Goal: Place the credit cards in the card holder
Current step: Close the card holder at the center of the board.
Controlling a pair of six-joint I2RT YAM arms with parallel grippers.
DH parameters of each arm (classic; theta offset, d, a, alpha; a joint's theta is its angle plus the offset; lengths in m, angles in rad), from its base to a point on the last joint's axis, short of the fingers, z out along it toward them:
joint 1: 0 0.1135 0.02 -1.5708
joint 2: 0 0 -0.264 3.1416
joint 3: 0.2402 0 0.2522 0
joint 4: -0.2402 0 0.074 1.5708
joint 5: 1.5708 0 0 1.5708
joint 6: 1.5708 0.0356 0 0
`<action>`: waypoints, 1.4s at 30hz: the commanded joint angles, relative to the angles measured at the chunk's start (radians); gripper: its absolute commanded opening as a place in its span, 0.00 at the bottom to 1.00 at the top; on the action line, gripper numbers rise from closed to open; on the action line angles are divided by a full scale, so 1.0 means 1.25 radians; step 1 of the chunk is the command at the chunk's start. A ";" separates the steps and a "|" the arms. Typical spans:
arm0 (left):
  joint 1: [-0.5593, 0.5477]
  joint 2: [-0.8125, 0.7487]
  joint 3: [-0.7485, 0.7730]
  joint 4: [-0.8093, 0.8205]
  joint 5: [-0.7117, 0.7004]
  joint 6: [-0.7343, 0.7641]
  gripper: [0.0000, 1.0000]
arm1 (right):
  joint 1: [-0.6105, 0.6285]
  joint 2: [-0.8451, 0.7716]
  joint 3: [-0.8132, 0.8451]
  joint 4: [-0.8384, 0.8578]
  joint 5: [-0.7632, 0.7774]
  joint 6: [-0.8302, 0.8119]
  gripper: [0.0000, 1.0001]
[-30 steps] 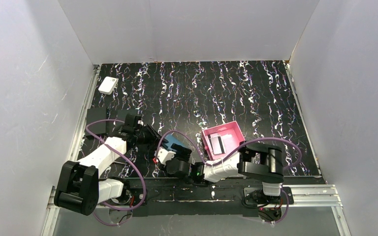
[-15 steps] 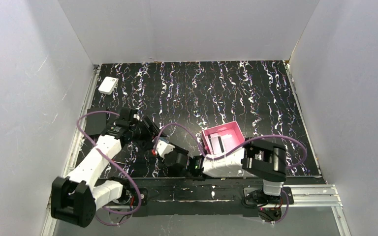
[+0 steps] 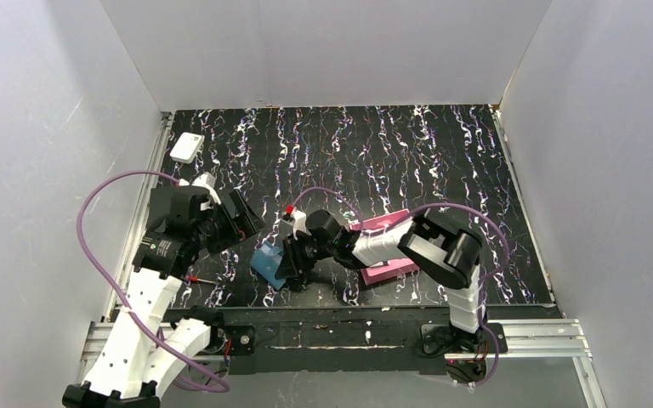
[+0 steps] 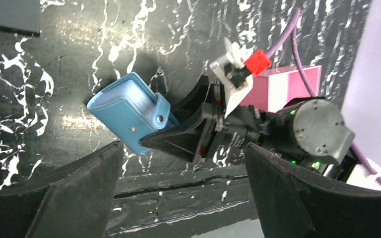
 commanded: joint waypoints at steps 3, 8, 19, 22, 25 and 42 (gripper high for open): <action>0.002 0.032 -0.117 -0.006 0.029 -0.030 0.68 | -0.035 0.078 -0.040 0.171 -0.195 0.282 0.01; 0.001 -0.008 -0.233 0.074 0.055 -0.130 0.42 | -0.057 0.064 -0.062 0.137 -0.150 0.316 0.07; 0.010 -0.012 -0.411 0.330 0.126 -0.179 0.30 | -0.063 0.059 -0.097 0.140 -0.101 0.351 0.34; 0.010 -0.004 -0.418 0.369 0.119 -0.161 0.28 | -0.062 0.050 -0.080 0.074 -0.089 0.296 0.42; 0.011 0.052 -0.423 0.399 0.136 -0.145 0.25 | -0.062 0.024 -0.067 -0.002 -0.055 0.242 0.48; 0.011 0.249 -0.458 0.550 0.177 -0.108 0.20 | -0.043 -0.142 0.004 -0.338 0.176 -0.072 0.83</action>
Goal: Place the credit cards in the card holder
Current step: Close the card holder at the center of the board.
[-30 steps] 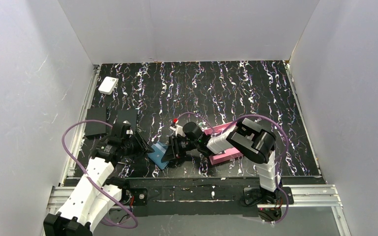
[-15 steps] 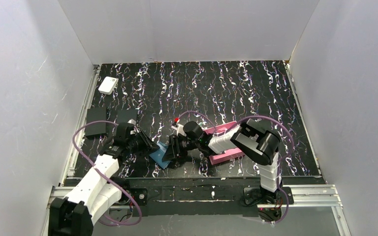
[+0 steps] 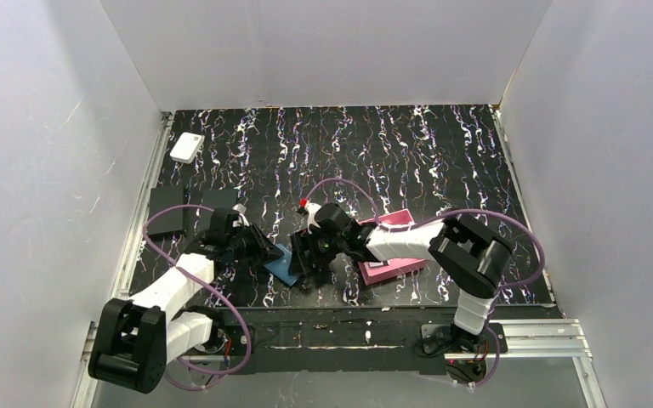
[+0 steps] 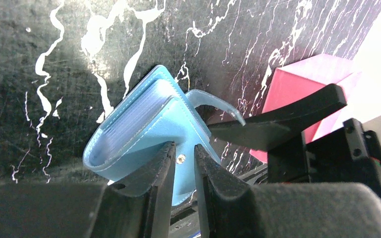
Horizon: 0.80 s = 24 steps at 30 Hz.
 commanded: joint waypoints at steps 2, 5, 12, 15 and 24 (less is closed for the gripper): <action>0.002 0.036 -0.015 0.001 -0.006 0.036 0.20 | 0.000 -0.059 0.019 -0.132 0.114 -0.126 0.98; 0.003 0.040 -0.011 -0.005 -0.008 0.044 0.20 | 0.000 -0.089 0.019 -0.133 0.137 -0.177 0.98; 0.003 0.054 -0.003 -0.014 -0.013 0.061 0.19 | 0.000 -0.072 0.116 -0.177 0.236 -0.263 0.77; 0.003 0.068 -0.002 -0.013 -0.010 0.062 0.19 | 0.002 -0.046 0.159 -0.196 0.227 -0.267 0.66; 0.003 0.094 -0.006 0.004 0.002 0.059 0.18 | 0.003 0.005 0.213 -0.158 0.174 -0.292 0.42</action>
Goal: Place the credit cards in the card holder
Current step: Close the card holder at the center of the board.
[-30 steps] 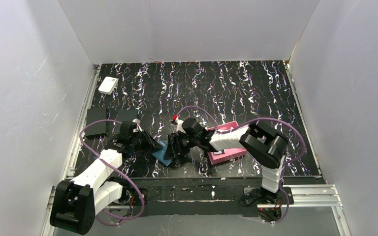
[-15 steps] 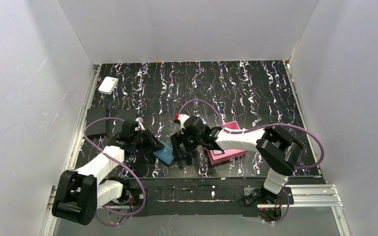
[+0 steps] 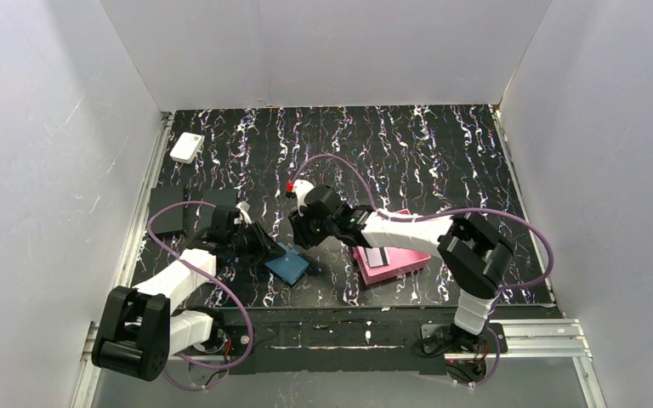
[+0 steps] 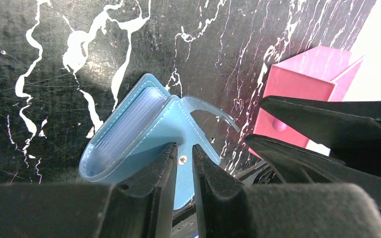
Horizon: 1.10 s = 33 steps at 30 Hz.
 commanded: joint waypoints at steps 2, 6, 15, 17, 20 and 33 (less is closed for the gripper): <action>0.002 0.032 -0.009 -0.058 -0.037 0.031 0.17 | 0.004 0.039 0.059 0.010 -0.043 -0.030 0.48; 0.002 0.036 -0.008 -0.058 -0.038 0.032 0.17 | 0.006 0.043 0.058 0.006 -0.038 -0.054 0.55; 0.002 0.036 -0.010 -0.059 -0.040 0.031 0.16 | 0.006 0.074 0.080 -0.021 -0.037 -0.060 0.34; 0.002 0.033 -0.010 -0.062 -0.041 0.032 0.16 | 0.006 0.074 0.079 -0.019 -0.032 -0.057 0.29; 0.002 0.032 -0.009 -0.064 -0.044 0.033 0.16 | 0.006 0.076 0.082 -0.028 -0.022 -0.056 0.19; 0.001 0.088 -0.008 -0.033 -0.044 0.025 0.10 | 0.006 0.029 0.052 0.042 -0.173 0.040 0.01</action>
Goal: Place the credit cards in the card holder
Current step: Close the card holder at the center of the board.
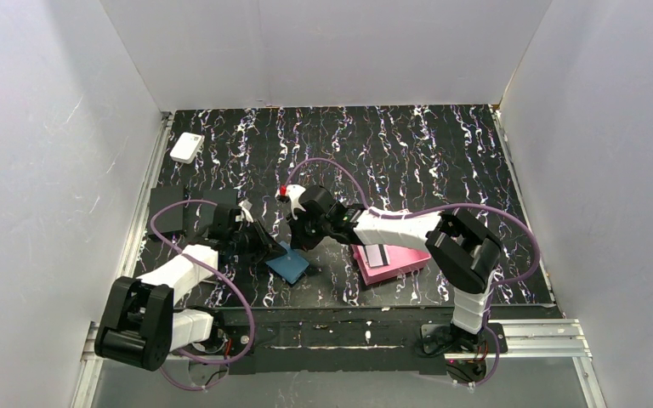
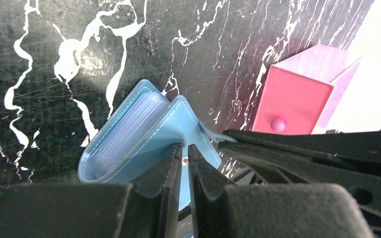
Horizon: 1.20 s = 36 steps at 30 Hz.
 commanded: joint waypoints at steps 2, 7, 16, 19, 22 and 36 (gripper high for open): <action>-0.001 0.061 -0.022 -0.038 -0.058 0.020 0.09 | 0.005 -0.035 -0.011 0.092 -0.125 0.079 0.01; 0.000 0.070 -0.033 -0.024 -0.056 0.009 0.09 | -0.003 -0.016 -0.045 0.142 -0.187 0.143 0.01; -0.002 0.042 -0.038 -0.049 -0.072 0.013 0.07 | -0.037 0.034 -0.090 0.266 -0.308 0.255 0.01; 0.000 0.043 -0.040 -0.046 -0.073 0.012 0.06 | -0.043 0.060 -0.101 0.302 -0.344 0.302 0.01; 0.000 0.044 -0.045 -0.041 -0.074 0.011 0.06 | -0.044 0.082 -0.116 0.347 -0.365 0.341 0.01; 0.000 0.057 -0.056 -0.020 -0.080 0.004 0.04 | -0.029 0.049 -0.158 0.341 -0.356 0.189 0.07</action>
